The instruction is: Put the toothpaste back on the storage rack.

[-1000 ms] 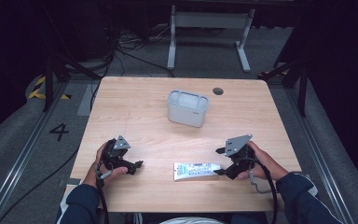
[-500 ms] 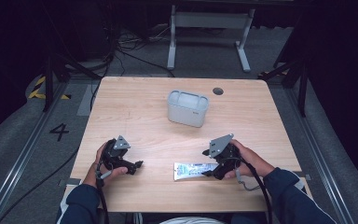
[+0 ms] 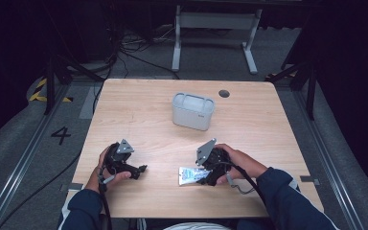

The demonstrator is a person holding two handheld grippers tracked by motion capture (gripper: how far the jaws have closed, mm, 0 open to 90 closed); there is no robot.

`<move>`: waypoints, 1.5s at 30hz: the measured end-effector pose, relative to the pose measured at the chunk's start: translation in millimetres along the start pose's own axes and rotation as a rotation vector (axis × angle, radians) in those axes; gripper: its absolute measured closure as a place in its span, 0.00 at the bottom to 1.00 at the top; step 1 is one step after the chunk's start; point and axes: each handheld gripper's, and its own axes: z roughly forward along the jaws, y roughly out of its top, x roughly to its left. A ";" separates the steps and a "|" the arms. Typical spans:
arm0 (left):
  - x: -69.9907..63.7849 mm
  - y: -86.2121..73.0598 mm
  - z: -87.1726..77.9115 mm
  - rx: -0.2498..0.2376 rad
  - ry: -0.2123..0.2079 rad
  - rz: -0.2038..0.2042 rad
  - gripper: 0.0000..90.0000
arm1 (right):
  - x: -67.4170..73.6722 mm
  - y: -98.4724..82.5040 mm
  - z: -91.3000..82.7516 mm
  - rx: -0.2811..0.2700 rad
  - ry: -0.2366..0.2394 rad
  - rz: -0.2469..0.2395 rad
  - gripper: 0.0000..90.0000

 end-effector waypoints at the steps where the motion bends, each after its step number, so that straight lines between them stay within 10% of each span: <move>1: 0.0 0.0 0.0 0.000 0.000 0.000 0.00 | 0.6 2.3 1.7 0.014 0.002 0.001 0.33; 29: 0.2 0.0 0.0 -0.001 0.002 0.003 0.00 | -0.9 29.8 25.7 0.202 0.044 -0.013 0.50; 39: -0.1 -0.1 0.0 0.000 -0.001 -0.001 0.00 | 3.1 22.8 15.7 0.136 0.000 -0.015 0.70; 45: -0.1 -0.1 0.0 0.000 -0.001 -0.001 0.00 | -1.7 8.1 -1.3 -0.025 -0.025 0.052 0.72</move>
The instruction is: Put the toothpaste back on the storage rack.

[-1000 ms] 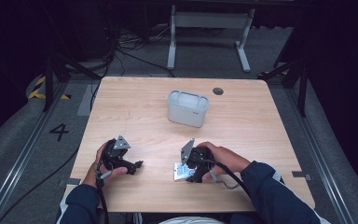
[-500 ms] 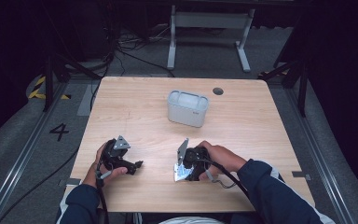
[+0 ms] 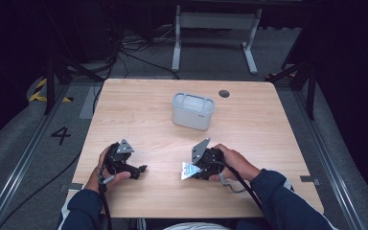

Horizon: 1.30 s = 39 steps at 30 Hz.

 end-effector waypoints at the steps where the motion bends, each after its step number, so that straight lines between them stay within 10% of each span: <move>1: 0.0 0.0 0.0 0.000 0.000 0.000 0.00 | -0.4 -1.8 -3.7 -0.021 0.000 0.010 0.72; 39: 0.1 -0.1 -0.2 -0.002 0.006 0.004 0.00 | -23.5 -66.0 -104.8 -0.450 -0.193 0.203 0.73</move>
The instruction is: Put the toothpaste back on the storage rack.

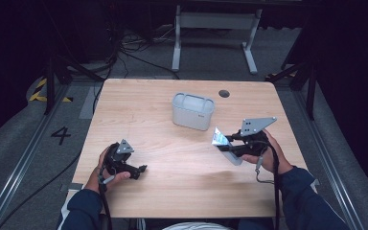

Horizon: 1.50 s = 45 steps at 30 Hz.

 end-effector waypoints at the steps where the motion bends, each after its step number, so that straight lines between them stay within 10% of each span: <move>1: 0.0 0.0 0.0 0.000 0.000 0.000 0.00 | -0.8 0.3 -2.2 -0.010 -0.004 0.004 0.74; 30: -0.4 -0.1 0.0 0.000 0.002 -0.005 0.00 | -14.1 63.1 -19.4 -0.221 -0.098 -0.043 0.73; 45: -0.4 -0.2 -0.1 0.000 0.003 -0.006 0.00 | -47.1 107.4 9.1 -0.255 -0.125 -0.007 0.73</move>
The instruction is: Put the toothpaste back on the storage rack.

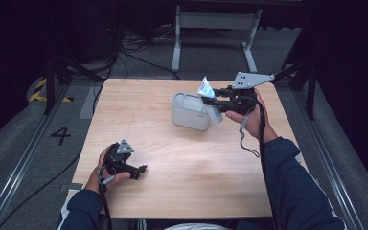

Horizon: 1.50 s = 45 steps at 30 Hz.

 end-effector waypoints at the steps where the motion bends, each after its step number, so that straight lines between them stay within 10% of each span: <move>1: 0.0 0.0 0.0 0.000 0.000 0.000 0.00 | -1.3 1.1 2.8 0.000 -0.003 0.003 0.73; 45: 0.2 0.2 -0.1 0.002 -0.004 0.001 0.00 | -37.8 -8.2 84.2 0.029 -0.044 0.057 0.73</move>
